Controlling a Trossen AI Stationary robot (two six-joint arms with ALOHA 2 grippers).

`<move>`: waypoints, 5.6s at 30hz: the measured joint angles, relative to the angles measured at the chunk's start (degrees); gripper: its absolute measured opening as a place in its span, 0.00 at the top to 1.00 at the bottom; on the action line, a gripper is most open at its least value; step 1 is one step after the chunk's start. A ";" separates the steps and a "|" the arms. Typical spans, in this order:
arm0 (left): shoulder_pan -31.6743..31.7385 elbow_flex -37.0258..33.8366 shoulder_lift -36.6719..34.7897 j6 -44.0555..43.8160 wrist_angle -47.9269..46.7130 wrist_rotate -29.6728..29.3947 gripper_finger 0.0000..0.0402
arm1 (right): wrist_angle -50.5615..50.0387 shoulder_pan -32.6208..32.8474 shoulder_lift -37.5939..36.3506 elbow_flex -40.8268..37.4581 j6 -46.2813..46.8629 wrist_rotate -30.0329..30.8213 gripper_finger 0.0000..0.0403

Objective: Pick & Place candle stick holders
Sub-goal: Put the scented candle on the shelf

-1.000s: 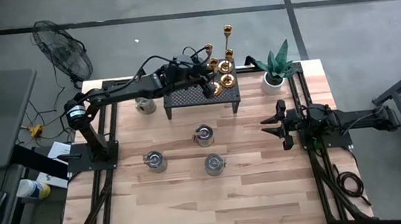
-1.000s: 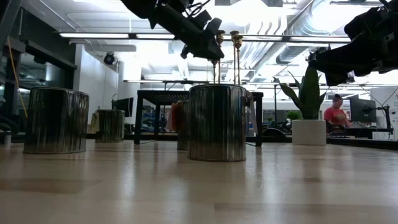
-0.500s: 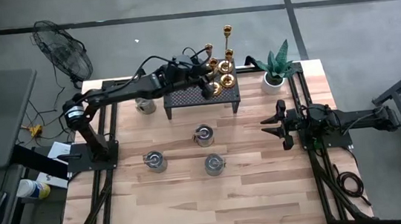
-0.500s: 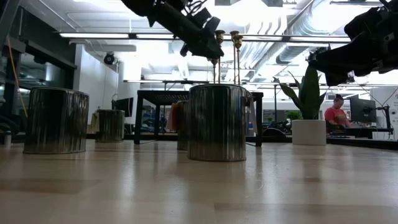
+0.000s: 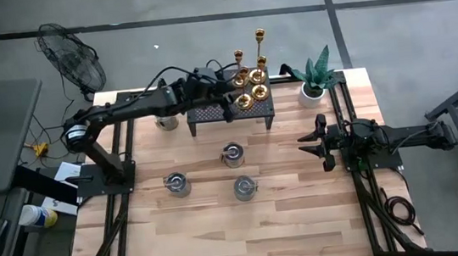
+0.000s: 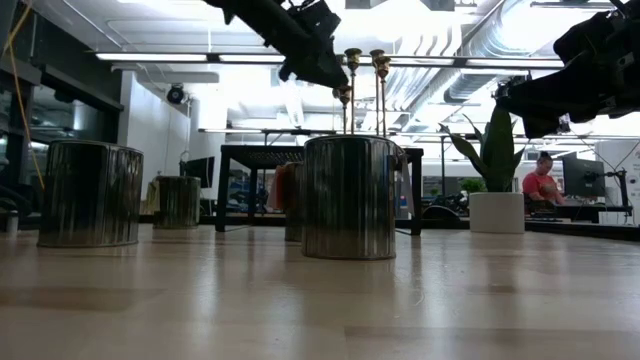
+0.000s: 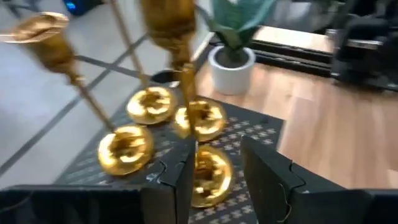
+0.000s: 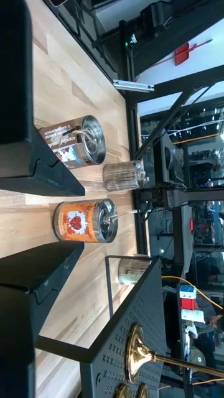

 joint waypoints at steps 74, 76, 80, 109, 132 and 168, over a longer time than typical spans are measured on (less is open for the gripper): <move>31.99 -16.78 -4.74 -27.99 -47.81 -1.44 0.69 | 0.00 -0.01 0.00 -0.01 0.00 -0.01 0.71; 31.97 -16.79 -4.74 -28.01 -47.74 -1.38 0.69 | 0.00 0.00 0.00 0.01 0.00 0.00 0.71; 32.07 -16.83 -4.72 -28.21 -47.72 -1.03 0.69 | 0.00 0.00 0.00 0.00 0.00 0.01 0.71; 34.55 -16.92 -2.03 -28.52 -48.87 2.39 0.94 | 0.00 0.00 -0.01 0.00 0.01 0.01 0.71; 34.58 -13.19 -1.64 -25.03 -51.39 2.71 1.00 | 0.00 0.00 0.00 0.00 0.01 0.01 0.71; 34.09 -11.89 -4.28 -20.28 -51.73 2.00 0.94 | 0.00 -0.01 0.00 0.01 0.00 -0.01 0.71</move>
